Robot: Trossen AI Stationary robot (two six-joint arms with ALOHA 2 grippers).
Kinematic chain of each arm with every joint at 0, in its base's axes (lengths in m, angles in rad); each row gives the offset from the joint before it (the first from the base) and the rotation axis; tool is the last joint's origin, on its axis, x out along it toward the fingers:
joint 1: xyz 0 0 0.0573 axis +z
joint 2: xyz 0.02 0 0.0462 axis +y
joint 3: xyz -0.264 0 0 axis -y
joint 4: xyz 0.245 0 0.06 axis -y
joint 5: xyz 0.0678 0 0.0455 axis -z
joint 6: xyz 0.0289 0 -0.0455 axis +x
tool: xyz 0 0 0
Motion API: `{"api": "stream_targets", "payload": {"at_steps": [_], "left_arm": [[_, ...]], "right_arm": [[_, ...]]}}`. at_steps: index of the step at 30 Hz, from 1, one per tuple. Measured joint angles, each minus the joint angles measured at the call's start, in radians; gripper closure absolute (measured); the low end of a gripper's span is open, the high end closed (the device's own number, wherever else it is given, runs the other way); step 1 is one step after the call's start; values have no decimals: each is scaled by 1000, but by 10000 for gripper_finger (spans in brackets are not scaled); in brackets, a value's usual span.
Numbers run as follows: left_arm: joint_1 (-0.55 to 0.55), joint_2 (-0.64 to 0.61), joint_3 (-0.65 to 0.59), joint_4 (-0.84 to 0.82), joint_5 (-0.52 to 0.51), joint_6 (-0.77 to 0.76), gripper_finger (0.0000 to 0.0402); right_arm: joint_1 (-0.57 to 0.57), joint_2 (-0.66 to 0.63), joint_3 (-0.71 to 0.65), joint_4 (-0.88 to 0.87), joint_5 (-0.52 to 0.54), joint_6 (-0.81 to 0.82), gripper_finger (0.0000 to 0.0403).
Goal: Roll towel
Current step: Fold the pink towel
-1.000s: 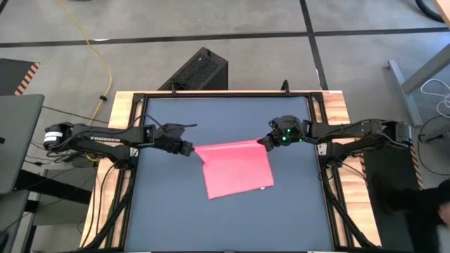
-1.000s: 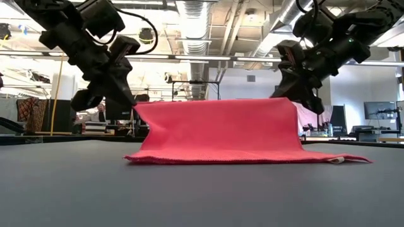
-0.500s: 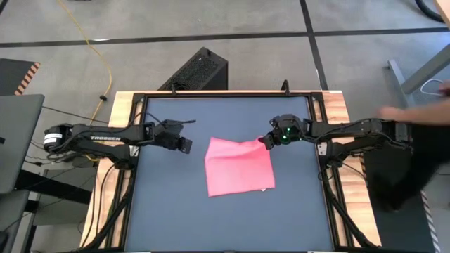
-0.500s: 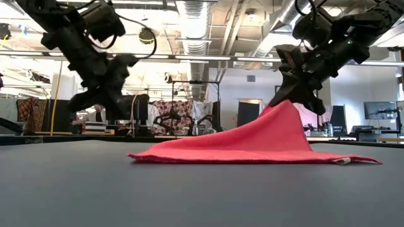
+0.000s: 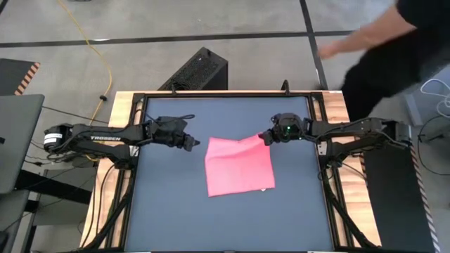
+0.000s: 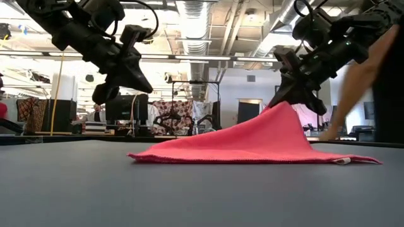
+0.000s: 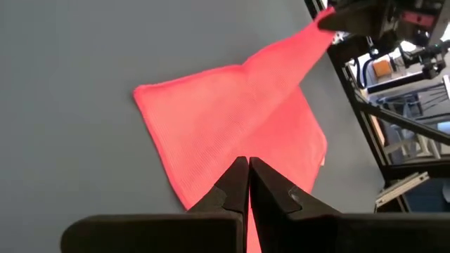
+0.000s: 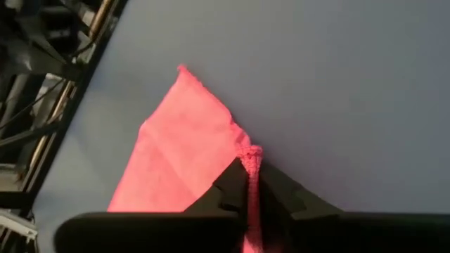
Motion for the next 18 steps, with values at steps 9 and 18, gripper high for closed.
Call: {"api": "stream_targets", "payload": {"at_steps": [9, 18], "left_arm": [[-1, 1, 0, -35, -14, 30, 401], [19, 1, 0, -60, -44, 38, 401]], "right_arm": [[-72, 0, 0, -11, 53, -11, 222], [-117, 1, 1, -144, 56, -45, 185]]}}
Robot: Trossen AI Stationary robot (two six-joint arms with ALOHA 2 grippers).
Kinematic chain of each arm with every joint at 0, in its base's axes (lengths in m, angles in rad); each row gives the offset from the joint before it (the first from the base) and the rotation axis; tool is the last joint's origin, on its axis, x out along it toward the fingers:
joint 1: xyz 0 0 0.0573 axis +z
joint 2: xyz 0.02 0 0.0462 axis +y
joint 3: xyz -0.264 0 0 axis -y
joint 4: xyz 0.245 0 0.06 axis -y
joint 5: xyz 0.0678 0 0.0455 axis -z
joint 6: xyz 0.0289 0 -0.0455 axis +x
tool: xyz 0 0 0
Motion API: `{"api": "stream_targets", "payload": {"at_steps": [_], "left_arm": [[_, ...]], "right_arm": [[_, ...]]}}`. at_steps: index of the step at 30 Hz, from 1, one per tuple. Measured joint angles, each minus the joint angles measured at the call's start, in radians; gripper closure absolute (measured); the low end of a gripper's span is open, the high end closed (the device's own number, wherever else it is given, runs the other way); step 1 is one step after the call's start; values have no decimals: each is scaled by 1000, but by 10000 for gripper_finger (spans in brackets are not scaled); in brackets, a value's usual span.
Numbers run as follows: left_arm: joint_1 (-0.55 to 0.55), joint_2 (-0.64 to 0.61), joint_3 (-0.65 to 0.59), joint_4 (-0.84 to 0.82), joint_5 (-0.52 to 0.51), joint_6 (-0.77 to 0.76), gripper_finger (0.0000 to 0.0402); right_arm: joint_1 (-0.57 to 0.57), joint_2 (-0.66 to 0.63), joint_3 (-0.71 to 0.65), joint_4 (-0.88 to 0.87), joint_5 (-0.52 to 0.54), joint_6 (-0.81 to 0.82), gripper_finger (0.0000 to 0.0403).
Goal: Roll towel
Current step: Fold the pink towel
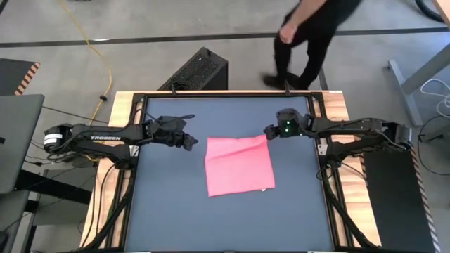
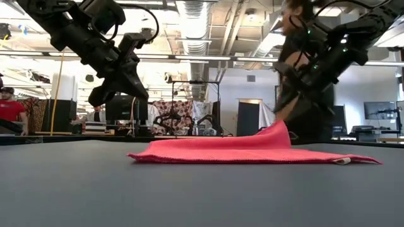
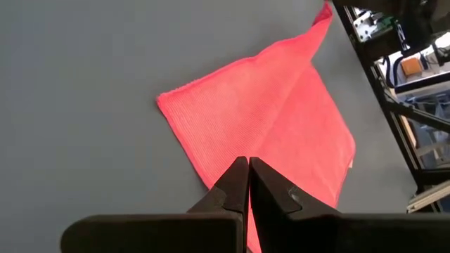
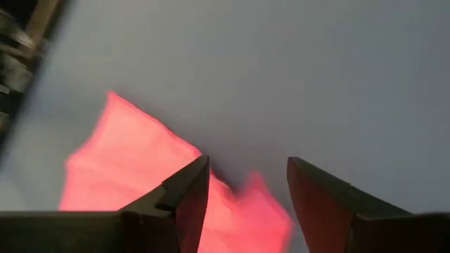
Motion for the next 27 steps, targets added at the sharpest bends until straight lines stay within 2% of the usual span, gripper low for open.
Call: {"api": "stream_targets", "payload": {"at_steps": [3, 8, 15, 22, 27], "left_arm": [[9, 8, 0, 1, 0, 16, 401], [17, 49, 0, 15, 16, 16, 401], [17, 149, 0, 75, 72, 15, 401], [17, 204, 0, 169, 46, 38, 401], [40, 208, 0, 169, 38, 34, 401]], "right_arm": [[-6, 1, 0, -52, 3, -27, 191], [-25, 1, 0, -35, 3, -42, 203], [-31, 1, 0, -28, -2, 72, 216], [5, 1, 0, -28, 3, 90, 222], [3, 1, 0, -27, 3, 91, 223]]}}
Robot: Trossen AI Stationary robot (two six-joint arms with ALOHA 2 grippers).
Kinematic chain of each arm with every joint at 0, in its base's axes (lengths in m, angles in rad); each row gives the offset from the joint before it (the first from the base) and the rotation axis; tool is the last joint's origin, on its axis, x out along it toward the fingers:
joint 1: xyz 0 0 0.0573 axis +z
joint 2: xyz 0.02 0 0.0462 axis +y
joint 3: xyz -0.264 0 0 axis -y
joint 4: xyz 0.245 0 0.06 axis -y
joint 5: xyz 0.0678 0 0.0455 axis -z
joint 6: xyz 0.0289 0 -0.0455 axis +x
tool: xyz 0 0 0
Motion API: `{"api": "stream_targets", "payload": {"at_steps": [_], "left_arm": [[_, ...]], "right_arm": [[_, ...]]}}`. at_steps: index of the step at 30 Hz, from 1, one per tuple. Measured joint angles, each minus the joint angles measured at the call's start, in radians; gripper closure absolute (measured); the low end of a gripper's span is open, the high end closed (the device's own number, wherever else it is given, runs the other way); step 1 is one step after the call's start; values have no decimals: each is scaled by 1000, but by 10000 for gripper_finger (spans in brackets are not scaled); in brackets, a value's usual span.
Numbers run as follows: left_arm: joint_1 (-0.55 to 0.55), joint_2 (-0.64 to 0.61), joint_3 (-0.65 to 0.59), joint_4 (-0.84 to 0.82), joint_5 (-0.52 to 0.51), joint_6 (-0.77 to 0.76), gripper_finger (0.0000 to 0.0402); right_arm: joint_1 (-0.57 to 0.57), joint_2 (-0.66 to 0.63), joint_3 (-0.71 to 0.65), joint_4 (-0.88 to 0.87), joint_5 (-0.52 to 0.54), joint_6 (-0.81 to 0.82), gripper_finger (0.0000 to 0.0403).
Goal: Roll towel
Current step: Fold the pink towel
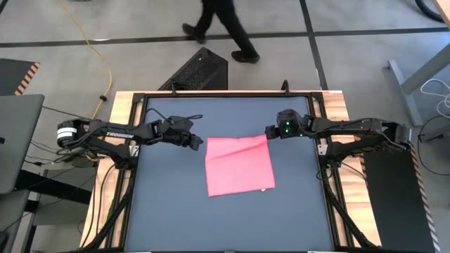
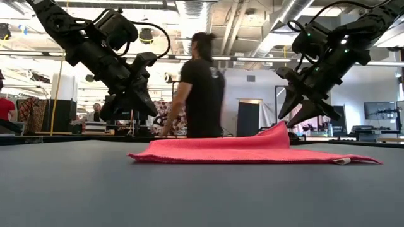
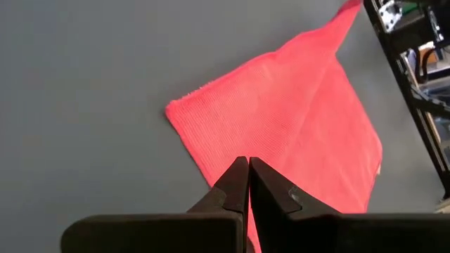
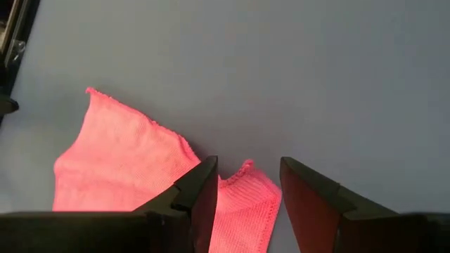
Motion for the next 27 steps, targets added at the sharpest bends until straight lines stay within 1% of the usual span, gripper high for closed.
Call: {"api": "stream_targets", "payload": {"at_steps": [4, 7, 9, 11, 14, 19, 23, 27], "left_arm": [[32, 0, 0, 9, 32, -6, 401], [56, 0, 0, 9, 85, 41, 401], [63, 0, 0, 18, 126, 101, 401], [63, 0, 0, 43, 160, 170, 401], [56, 0, 0, 68, 189, 226, 401], [53, 0, 0, 68, 215, 246, 401], [53, 0, 0, 67, 220, 242, 401], [53, 0, 0, 67, 232, 237, 401]], "right_arm": [[0, 0, 0, 3, 0, -31, 224], [0, 0, 0, 2, 0, -143, 224], [-2, 0, 0, 12, -6, -230, 224], [-7, -4, 0, 36, -34, -300, 224], [-30, -16, 0, 67, -115, -362, 224], [-78, -47, 0, 53, -211, -470, 223], [-108, -80, 0, 5, -273, -652, 223], [-102, -102, 0, -42, -275, -849, 223]]}}
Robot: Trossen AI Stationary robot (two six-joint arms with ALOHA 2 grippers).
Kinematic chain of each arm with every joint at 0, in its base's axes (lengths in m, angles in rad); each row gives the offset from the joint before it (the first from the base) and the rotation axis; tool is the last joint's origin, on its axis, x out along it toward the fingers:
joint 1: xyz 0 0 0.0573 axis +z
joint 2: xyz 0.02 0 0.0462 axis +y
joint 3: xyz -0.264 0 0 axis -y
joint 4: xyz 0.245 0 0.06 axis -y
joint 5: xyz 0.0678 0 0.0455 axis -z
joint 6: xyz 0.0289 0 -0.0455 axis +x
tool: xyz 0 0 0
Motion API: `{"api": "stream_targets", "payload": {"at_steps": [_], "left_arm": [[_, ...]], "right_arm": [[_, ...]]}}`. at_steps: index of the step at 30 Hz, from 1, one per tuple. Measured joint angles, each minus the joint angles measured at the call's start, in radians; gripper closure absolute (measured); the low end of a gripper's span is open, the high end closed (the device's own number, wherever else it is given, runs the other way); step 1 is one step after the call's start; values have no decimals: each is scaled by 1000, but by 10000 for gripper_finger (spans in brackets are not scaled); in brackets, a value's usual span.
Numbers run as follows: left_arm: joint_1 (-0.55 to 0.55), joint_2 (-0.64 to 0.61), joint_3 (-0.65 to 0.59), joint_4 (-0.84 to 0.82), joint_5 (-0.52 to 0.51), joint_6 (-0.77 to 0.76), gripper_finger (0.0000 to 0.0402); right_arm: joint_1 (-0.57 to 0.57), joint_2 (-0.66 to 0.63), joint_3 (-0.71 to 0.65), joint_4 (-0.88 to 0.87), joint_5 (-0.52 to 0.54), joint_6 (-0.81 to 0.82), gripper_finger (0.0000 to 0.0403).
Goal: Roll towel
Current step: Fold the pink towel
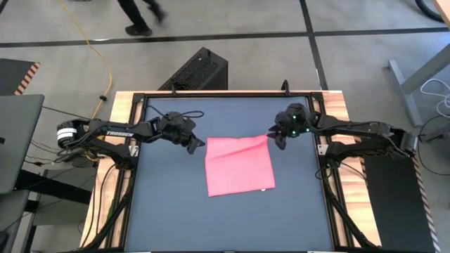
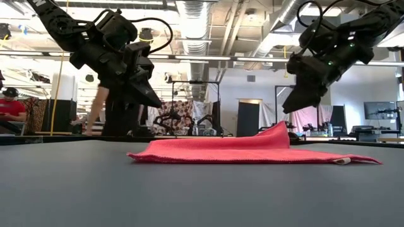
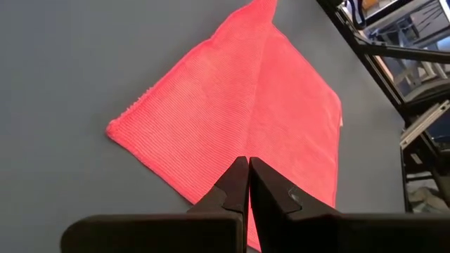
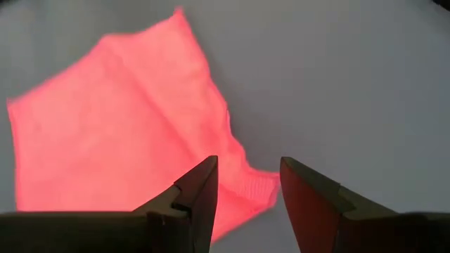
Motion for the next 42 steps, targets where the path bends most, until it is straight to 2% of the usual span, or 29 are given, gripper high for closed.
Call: {"api": "stream_targets", "payload": {"at_steps": [14, 22, 28, 35, 42], "left_arm": [[0, 0, 0, -1, 10, -12, 401], [0, 0, 0, -1, 12, -27, 401], [0, 0, 0, -1, 12, -27, 401], [0, 0, 0, -1, 6, -25, 401], [0, 0, 0, -1, -14, -9, 401]], "right_arm": [[2, 90, 1, 40, 7, -183, 223], [-24, 161, 57, 39, 41, -258, 223], [-63, 166, 115, 42, 41, -286, 223], [-105, 167, 113, -133, 14, -273, 223], [-104, 167, 113, -117, 3, -271, 223]]}}
